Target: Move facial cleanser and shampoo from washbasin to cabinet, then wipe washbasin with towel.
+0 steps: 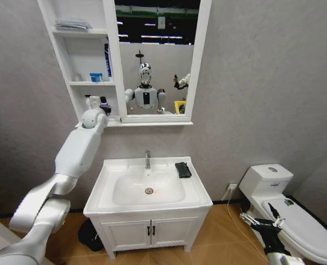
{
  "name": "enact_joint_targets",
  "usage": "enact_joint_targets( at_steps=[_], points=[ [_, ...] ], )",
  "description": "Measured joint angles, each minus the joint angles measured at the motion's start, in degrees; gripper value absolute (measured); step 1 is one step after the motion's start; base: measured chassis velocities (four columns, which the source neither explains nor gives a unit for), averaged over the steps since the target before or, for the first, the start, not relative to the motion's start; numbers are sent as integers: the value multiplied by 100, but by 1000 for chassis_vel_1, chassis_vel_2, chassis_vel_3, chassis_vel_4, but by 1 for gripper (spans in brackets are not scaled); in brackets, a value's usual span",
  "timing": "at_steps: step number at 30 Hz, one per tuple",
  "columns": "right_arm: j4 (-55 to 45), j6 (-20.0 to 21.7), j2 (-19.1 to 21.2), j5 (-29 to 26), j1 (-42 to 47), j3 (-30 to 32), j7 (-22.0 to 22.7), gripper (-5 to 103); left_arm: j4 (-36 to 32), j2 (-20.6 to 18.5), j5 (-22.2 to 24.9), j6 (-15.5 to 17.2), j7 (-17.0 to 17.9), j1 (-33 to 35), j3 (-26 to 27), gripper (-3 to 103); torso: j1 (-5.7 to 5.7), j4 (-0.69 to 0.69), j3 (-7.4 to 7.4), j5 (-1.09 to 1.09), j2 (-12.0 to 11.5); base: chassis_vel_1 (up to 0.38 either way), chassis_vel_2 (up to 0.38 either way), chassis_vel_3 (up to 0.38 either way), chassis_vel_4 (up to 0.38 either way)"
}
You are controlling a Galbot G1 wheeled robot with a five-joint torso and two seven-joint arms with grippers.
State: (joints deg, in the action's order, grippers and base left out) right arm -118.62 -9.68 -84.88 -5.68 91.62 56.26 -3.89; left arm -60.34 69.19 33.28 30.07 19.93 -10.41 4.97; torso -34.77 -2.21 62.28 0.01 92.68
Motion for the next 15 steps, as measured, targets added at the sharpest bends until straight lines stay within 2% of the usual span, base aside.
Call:
enact_joint_targets(
  at_steps=[6, 9, 10, 11, 12, 13, 14, 15],
  points=[
    [-41, 66, -14, 7, -66, -21, -2, 100, 177, 111, -167, -33, -76, -3, 71, 43, 0, 1, 0, -1, 0, 0, 0, 0, 0],
    [-40, 75, -15, 2, -67, -13, -6, 100, 433, 234, -346, -201, -210, -83, 155, 39, 0, 2, 0, -1, 0, 0, 0, 0, 0],
    [-41, 86, -22, 0, -84, -12, -7, 100, 534, 297, -407, -261, -231, -112, 189, 44, 0, 0, 0, 0, 1, 0, 0, 0, 0],
    [-41, 86, -22, 0, -84, -12, -7, 100, 534, 297, -407, -261, -231, -112, 189, 44, 0, 0, 0, 0, 1, 0, 0, 0, 0],
    [-44, 101, -24, -2, -98, -12, -7, 100, 565, 322, -429, -281, -238, -120, 202, 49, 0, 0, 0, -1, 0, 0, 0, 0, 0],
    [-49, 108, -24, -4, -105, -12, -7, 100, 572, 332, -438, -286, -239, -121, 208, 49, 0, 0, 0, 0, 0, 0, 0, 0, 0],
    [-67, 126, -24, -8, -125, -10, -8, 100, 573, 342, -453, -289, -240, -121, 216, 60, 0, 0, 0, 0, 0, 0, 0, 0, 0],
    [-67, 126, -24, -8, -125, -10, -8, 100, 573, 342, -453, -289, -240, -121, 216, 60, 0, 0, 0, 0, 0, 0, 0, 0, 0]
  ],
)
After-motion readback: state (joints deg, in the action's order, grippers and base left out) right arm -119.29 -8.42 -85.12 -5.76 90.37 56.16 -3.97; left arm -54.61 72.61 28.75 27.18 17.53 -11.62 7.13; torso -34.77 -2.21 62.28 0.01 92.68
